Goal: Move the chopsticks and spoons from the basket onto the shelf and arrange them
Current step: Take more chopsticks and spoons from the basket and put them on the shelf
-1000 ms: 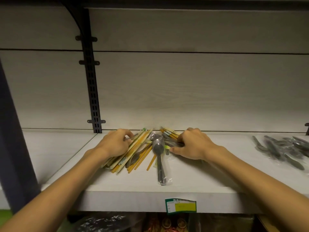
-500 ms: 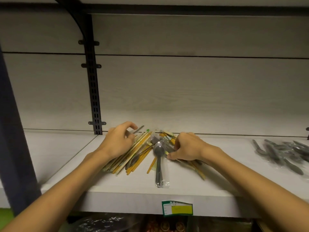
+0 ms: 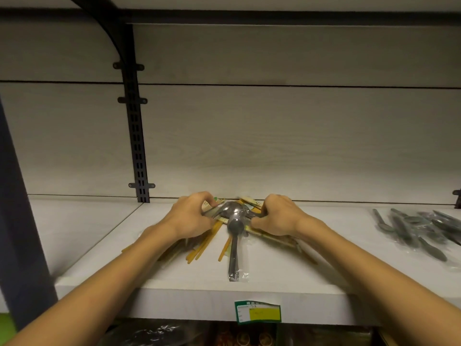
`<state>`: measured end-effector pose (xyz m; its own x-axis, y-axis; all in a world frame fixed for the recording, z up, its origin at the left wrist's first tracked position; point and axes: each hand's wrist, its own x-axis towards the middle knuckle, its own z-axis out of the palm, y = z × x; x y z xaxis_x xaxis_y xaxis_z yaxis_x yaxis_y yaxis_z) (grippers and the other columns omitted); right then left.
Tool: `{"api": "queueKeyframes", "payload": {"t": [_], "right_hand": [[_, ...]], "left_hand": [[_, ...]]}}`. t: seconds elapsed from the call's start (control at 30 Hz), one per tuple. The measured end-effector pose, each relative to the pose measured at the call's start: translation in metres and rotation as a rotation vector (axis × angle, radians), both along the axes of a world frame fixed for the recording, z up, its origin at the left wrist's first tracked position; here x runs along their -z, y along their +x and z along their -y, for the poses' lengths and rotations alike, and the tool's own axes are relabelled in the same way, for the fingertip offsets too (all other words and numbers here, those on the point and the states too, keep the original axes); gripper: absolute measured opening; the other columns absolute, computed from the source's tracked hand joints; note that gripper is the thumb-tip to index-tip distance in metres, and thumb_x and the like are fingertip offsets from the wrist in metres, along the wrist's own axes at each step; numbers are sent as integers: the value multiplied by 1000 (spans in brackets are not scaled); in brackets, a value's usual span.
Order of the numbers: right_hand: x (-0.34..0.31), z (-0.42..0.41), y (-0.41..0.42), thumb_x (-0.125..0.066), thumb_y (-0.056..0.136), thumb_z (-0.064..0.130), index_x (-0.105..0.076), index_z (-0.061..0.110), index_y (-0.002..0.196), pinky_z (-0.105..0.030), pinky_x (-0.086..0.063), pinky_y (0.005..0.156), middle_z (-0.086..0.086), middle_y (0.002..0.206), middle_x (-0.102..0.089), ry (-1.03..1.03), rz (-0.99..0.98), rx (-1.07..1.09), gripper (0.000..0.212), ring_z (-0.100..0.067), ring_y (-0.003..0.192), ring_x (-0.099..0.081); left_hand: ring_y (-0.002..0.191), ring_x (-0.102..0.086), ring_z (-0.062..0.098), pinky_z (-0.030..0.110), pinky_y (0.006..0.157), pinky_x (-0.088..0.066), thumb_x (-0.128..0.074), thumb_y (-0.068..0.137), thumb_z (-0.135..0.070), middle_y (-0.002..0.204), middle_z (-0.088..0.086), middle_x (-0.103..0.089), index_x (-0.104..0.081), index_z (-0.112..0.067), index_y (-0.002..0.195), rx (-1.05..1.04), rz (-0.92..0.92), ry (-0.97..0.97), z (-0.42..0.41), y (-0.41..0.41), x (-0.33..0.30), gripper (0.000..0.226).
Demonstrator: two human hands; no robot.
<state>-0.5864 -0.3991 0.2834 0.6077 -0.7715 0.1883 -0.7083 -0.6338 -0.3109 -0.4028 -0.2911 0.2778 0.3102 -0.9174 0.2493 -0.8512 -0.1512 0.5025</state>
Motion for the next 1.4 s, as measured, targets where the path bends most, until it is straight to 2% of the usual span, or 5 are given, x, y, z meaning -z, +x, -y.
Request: {"api": "queueKeyframes", "payload": {"t": [0.33,0.63,0.87,1.1,1.4], "right_hand": [[-13,7,-19,-47,94,24,-51,11,88,-38,-49,66,-10,89,-58,29,148,1,16,-26,74,-57],[5,-6,-8,-68,82,36,-53,13,70,-25,-32,46,0,60,-46,335,422,18,30,-17,52,-42],[9,-16,8,-81,63,34,-56,15,83,-26,-40,58,5,74,-51,209,141,29,37,-21,81,-54],[11,-13,4,-69,75,41,-50,17,84,-27,-42,60,-3,88,-59,196,192,77,31,-24,81,-57],[-2,-14,-4,-48,94,24,-46,14,75,-22,-39,42,-4,64,-54,360,272,57,22,-15,49,-51]], "left_hand": [[62,-56,14,21,49,-41,-46,97,-20,82,1,-58,-33,-26,124,-53,-70,-236,-3,-1,-6,31],[84,-55,14,29,64,-42,-69,76,-57,95,-5,-55,-38,-23,106,-122,-31,50,-1,-38,3,55],[26,-42,8,15,29,-31,-74,81,-29,55,2,-60,-42,-18,102,-195,-272,60,1,-50,9,40],[42,-55,13,19,36,-40,-61,86,-32,66,4,-67,-57,-21,87,-223,-297,-118,-12,-35,-5,12],[62,-64,17,26,52,-45,-47,97,-36,91,3,-66,-50,-22,116,-267,-171,-194,-31,10,-18,24]]}}
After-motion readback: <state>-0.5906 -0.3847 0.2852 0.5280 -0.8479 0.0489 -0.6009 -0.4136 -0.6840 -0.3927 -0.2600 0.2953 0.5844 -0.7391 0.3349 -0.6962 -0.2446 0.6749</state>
